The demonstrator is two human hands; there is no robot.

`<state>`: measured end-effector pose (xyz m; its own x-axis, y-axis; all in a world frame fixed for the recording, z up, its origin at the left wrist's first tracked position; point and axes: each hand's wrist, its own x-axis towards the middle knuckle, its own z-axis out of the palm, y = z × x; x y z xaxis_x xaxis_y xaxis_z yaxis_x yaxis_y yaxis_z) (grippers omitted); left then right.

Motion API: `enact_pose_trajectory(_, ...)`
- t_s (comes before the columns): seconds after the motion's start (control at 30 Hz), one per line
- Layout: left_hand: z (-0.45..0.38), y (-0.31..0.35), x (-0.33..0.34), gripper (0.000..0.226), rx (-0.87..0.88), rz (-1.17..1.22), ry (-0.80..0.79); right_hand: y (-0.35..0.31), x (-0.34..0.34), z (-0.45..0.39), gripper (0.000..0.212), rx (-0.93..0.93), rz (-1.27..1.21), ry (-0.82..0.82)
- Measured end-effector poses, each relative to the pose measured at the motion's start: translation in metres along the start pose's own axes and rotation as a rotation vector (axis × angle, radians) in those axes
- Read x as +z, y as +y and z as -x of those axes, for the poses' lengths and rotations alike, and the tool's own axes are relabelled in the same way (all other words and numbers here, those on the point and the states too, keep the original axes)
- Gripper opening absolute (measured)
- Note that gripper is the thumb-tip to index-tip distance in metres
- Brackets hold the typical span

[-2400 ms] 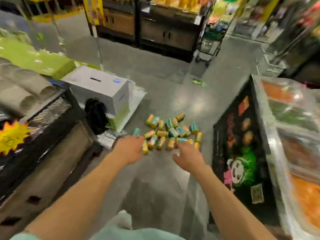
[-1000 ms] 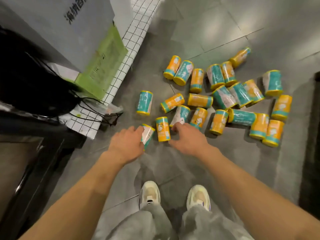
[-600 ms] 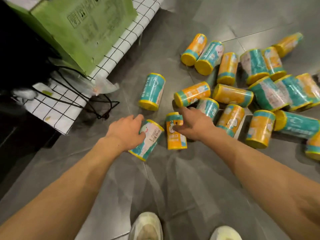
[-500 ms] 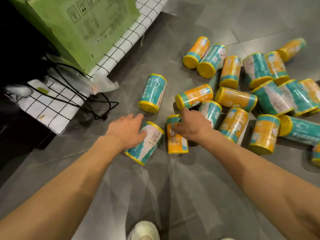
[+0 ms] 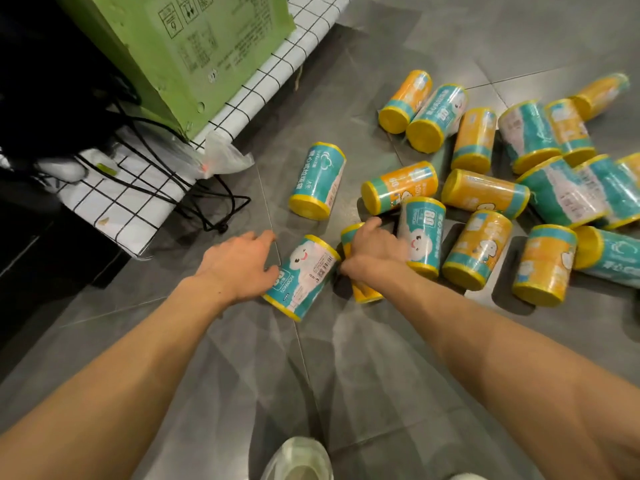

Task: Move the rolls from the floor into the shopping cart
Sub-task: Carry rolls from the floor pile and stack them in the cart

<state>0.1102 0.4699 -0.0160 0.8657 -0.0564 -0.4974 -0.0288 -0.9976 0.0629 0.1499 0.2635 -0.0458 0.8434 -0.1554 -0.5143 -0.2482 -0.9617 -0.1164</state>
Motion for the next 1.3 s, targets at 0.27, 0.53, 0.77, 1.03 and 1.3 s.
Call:
enact_pose_trajectory(0.27, 0.003, 0.015, -0.005, 0.058, -0.004, 0.029, 0.006, 0.022, -0.001, 0.013, 0.089, 0.029, -0.396, -0.058)
enact_pose_trajectory(0.53, -0.011, 0.055, 0.012, 0.076, -0.135, 0.358, -0.068, 0.057, -0.046, 0.027, 0.063, -0.059, -0.721, 0.065)
enact_pose_trajectory(0.77, -0.013, 0.082, 0.037, 0.116, -0.235, 0.308, -0.011, 0.081, -0.069, 0.036, 0.073, -0.031, -0.818, 0.044)
enact_pose_trajectory(1.03, -0.012, 0.084, 0.024, 0.092, -0.210, 0.335, 0.104, 0.071, -0.071, 0.044, 0.073, -0.063, -0.812, 0.010)
enact_pose_trajectory(1.3, 0.053, 0.081, -0.096, 0.096, -0.142, 0.408, 0.226, 0.056, -0.140, 0.093, 0.085, -0.055, -0.792, 0.042)
